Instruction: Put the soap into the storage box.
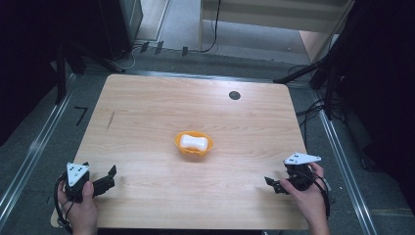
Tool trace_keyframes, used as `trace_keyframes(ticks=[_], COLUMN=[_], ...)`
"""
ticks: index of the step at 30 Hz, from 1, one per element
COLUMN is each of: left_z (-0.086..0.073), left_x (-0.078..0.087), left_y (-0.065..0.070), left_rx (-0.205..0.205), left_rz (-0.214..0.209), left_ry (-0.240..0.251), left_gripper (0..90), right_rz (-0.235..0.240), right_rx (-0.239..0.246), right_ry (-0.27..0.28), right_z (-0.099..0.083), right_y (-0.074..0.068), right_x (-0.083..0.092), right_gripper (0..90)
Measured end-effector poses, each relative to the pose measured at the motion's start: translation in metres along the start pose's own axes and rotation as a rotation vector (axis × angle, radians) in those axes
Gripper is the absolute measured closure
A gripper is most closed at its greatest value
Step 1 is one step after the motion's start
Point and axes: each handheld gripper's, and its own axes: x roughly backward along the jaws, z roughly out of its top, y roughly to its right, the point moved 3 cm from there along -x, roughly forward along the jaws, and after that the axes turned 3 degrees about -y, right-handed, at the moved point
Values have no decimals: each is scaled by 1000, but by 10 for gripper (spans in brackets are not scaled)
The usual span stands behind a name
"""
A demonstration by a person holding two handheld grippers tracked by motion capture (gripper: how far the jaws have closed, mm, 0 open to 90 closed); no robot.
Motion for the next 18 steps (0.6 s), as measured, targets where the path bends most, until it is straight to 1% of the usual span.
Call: trace_keyframes(ticks=[10, 14, 18], left_z=[0, 0, 0], left_x=[0, 0, 0], left_y=[1, 1, 2], left_rx=[-7, -8, -13], left_rz=[3, 5, 4], left_ry=[1, 2, 2], left_gripper=[84, 84, 84], right_rz=[-11, -15, -31], right_rx=[-56, -74, -97], right_ry=[47, 76, 97], right_z=[-26, -37, -48], right_y=[5, 6, 8], right_x=[10, 16, 22], right_gripper=[18, 8, 8])
